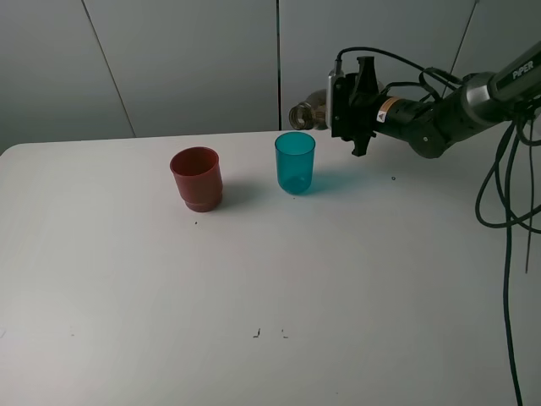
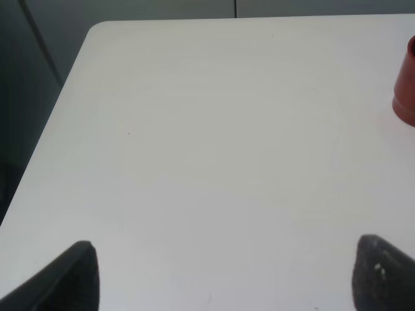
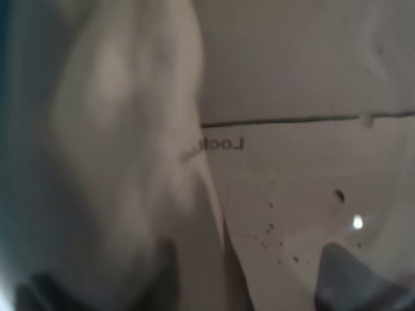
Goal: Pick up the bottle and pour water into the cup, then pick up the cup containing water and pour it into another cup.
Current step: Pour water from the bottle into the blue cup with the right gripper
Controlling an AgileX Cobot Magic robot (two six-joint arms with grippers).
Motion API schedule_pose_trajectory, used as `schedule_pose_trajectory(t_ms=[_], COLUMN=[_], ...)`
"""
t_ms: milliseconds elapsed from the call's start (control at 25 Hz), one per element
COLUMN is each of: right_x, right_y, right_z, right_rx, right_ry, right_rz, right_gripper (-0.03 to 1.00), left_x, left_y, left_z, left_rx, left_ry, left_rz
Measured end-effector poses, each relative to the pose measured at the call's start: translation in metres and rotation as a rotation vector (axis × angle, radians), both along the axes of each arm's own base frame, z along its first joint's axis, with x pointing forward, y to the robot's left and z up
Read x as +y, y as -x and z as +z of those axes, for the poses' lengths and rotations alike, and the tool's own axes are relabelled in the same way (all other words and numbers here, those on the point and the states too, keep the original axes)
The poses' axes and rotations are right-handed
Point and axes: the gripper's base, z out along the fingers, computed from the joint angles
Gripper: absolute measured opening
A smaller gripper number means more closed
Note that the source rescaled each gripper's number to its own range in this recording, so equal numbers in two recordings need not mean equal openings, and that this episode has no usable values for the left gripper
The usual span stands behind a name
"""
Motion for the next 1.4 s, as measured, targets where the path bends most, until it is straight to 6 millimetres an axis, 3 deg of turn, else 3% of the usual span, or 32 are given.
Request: schedule_pose_trajectory(t_ms=[1400], right_x=[-0.0012], right_y=[-0.0023], right_z=[0.0036], right_rx=[-0.108], right_ry=[0.138], right_rz=[0.026], right_gripper=[0.00], left_x=[0.0000], left_y=[0.0000], left_z=[0.0000], left_rx=[0.000], left_ry=[0.000], left_rz=[0.000])
